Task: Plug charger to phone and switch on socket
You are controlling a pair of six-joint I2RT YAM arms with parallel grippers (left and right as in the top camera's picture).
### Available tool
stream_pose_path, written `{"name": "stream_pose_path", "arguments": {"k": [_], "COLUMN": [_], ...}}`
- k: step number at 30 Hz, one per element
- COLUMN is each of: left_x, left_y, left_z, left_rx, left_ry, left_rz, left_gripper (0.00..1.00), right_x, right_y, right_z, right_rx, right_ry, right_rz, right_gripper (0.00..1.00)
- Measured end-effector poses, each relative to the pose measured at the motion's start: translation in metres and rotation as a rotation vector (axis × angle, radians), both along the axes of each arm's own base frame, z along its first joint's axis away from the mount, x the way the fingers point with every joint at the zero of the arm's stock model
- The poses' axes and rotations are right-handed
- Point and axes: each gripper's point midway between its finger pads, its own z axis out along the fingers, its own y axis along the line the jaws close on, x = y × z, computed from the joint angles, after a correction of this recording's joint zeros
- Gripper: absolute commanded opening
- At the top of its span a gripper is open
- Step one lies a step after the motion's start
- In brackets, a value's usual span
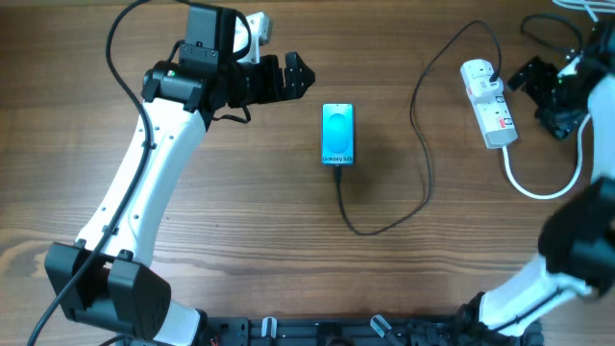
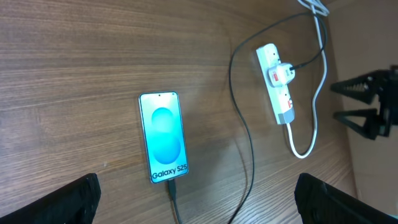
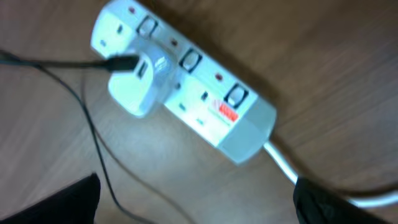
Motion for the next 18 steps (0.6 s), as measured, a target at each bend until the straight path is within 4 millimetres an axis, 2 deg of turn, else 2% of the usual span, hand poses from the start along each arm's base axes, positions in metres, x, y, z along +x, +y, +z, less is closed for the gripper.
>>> {"name": "stream_pose_path", "arguments": {"k": [5, 8, 14, 18], "left_x": [0.0, 0.0, 0.0, 0.0], "left_y": [0.0, 0.0, 0.0, 0.0], "left_z": [0.0, 0.0, 0.0, 0.0], "left_rx": [0.0, 0.0, 0.0, 0.0], "left_ry": [0.001, 0.001, 0.001, 0.001], "left_rz": [0.0, 0.0, 0.0, 0.0], "left_gripper": [1.0, 1.0, 1.0, 1.0], "right_x": [0.031, 0.041, 0.035, 0.03], "right_y": [-0.017, -0.027, -0.045, -0.056], "right_z": [0.01, 0.012, -0.015, -0.026], "right_rx": [-0.016, -0.051, -0.122, -0.166], "right_ry": [0.037, 0.024, 0.117, 0.165], "right_rz": [-0.003, -0.013, -0.086, -0.14], "right_gripper": [0.99, 1.0, 1.0, 1.0]}}
